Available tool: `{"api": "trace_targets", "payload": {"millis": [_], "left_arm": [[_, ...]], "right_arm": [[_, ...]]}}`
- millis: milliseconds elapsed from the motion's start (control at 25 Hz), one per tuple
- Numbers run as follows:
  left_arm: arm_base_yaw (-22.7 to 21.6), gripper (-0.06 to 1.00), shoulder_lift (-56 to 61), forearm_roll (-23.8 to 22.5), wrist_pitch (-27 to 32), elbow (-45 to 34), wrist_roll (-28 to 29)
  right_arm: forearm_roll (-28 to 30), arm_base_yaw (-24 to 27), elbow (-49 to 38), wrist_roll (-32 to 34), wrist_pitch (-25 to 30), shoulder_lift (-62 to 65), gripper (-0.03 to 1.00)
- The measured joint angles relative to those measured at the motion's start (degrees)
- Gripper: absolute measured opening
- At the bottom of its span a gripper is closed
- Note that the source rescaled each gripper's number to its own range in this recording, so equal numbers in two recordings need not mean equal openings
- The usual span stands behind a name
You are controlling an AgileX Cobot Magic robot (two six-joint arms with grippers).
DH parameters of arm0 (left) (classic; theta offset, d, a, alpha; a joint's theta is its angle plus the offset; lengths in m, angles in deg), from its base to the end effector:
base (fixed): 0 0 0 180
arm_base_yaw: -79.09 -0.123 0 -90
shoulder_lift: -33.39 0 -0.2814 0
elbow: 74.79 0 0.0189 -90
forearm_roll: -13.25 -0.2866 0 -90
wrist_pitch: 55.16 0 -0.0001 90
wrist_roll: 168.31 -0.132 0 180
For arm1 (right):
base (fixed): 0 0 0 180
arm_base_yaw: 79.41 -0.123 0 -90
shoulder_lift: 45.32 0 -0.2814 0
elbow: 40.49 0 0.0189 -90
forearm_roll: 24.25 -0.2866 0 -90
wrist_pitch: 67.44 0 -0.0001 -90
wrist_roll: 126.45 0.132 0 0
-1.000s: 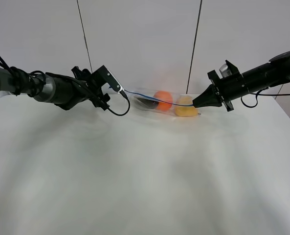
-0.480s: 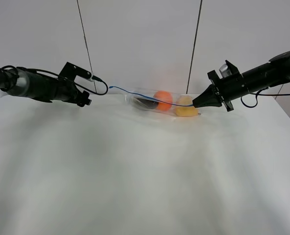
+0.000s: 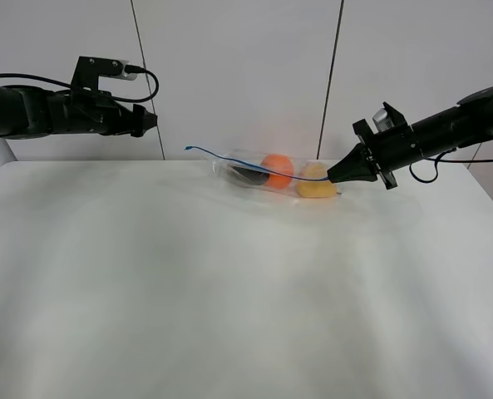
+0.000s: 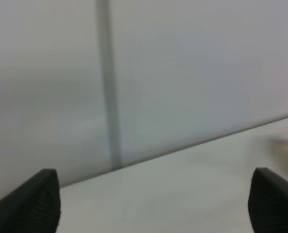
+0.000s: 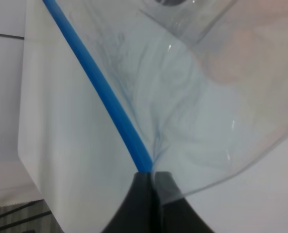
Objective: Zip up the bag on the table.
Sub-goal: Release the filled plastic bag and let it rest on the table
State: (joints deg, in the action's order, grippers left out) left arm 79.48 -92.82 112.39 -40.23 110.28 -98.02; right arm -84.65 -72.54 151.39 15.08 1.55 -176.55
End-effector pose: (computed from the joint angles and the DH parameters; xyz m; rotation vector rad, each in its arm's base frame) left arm 0.5330 -0.0373 0.1567 0.3469 2.0284 -0.1598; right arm 0.4654 0.0519 0.1344 -0.0842 2.5977 1.3001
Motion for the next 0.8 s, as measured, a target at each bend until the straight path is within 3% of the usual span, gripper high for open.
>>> {"api": "trace_targets", "payload": {"millis": [120, 200, 320, 400, 520, 600, 640, 720, 800], "left_arm": [[0.0, 1.00, 0.6, -0.1, 7.8, -2.3, 3.8], [0.0, 1.00, 0.7, -5.3, 12.3, -3.7, 9.2], [0.0, 1.00, 0.7, -22.8, 18.1, -4.3, 24.5], [0.1, 1.00, 0.8, -37.4, 20.9, -4.0, 41.1], [0.1, 1.00, 0.8, -64.1, 25.9, -1.8, 67.5], [0.1, 1.00, 0.8, -77.8, 28.8, 0.9, 83.2], [0.1, 1.00, 0.8, -83.6, 29.8, 2.2, 90.4], [0.0, 1.00, 0.8, -91.1, 31.2, 5.2, 100.6], [-0.1, 1.00, 0.8, -93.8, 32.5, 7.7, 104.9]], "right_arm": [[0.0, 0.0, 0.0, 0.0, 0.0, 0.0, 0.00], [0.0, 0.0, 0.0, 0.0, 0.0, 0.0, 0.00], [0.0, 0.0, 0.0, 0.0, 0.0, 0.0, 0.00], [0.0, 0.0, 0.0, 0.0, 0.0, 0.0, 0.00], [0.0, 0.0, 0.0, -0.1, 0.0, 0.0, 0.00], [0.0, 0.0, 0.0, -0.1, 0.0, 0.0, 0.00], [0.0, 0.0, 0.0, -0.3, 0.0, 0.0, 0.00], [0.0, 0.0, 0.0, -0.3, 0.0, 0.0, 0.00], [0.0, 0.0, 0.0, -0.3, -0.1, 0.0, 0.00]]}}
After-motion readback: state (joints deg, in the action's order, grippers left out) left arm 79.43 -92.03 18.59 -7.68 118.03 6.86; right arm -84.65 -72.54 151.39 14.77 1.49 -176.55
